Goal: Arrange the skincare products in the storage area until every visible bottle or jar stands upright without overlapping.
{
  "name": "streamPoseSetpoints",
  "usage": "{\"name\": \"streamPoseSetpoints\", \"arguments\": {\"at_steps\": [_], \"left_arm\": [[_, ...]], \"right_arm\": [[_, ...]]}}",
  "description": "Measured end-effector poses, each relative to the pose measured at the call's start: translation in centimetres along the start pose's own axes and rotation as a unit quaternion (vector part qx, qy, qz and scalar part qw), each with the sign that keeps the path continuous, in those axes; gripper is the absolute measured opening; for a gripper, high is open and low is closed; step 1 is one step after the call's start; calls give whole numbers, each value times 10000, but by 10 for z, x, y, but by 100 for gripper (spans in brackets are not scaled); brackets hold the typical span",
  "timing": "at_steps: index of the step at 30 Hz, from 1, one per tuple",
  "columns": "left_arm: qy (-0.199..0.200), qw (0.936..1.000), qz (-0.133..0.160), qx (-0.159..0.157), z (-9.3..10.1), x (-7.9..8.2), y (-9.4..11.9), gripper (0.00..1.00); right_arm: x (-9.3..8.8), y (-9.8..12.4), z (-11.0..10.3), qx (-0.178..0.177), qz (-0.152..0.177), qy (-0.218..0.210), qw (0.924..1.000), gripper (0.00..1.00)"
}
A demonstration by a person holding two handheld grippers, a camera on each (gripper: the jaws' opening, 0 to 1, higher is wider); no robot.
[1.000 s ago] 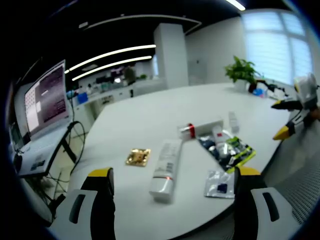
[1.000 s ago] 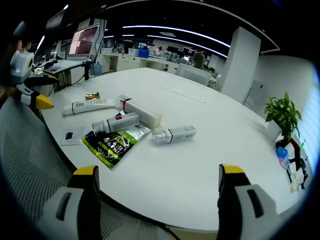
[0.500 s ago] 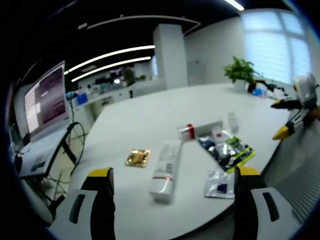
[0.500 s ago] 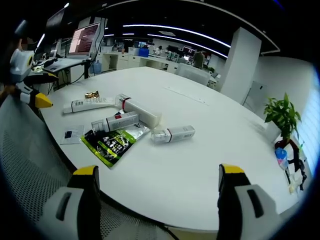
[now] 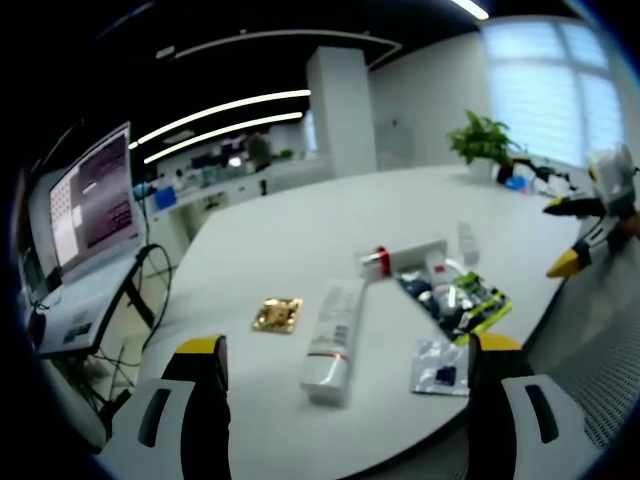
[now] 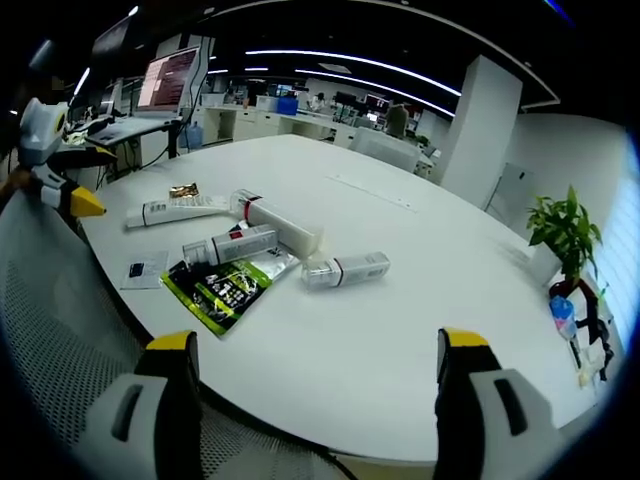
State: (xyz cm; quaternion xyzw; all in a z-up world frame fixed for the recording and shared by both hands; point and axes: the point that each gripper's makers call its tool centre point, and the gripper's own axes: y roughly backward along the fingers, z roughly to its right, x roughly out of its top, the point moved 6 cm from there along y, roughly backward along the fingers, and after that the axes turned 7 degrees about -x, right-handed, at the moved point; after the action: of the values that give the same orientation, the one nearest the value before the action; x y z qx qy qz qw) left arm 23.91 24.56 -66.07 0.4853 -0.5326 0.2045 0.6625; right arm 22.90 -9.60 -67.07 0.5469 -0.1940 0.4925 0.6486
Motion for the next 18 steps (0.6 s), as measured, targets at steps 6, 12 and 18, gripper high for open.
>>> {"name": "streamPoseSetpoints", "arguments": {"at_steps": [6,12,18], "left_arm": [[6,10000,-1,18,-1,0,0,97],[0,10000,6,17,-1,0,0,97],[-4,10000,-8,8,-1,-1,0,97]], "right_arm": [[-2,0,-1,24,-71,25,10000,99],[-1,-1,-1,27,-80,34,10000,99],[-1,0,-1,3,-81,37,10000,99]]}}
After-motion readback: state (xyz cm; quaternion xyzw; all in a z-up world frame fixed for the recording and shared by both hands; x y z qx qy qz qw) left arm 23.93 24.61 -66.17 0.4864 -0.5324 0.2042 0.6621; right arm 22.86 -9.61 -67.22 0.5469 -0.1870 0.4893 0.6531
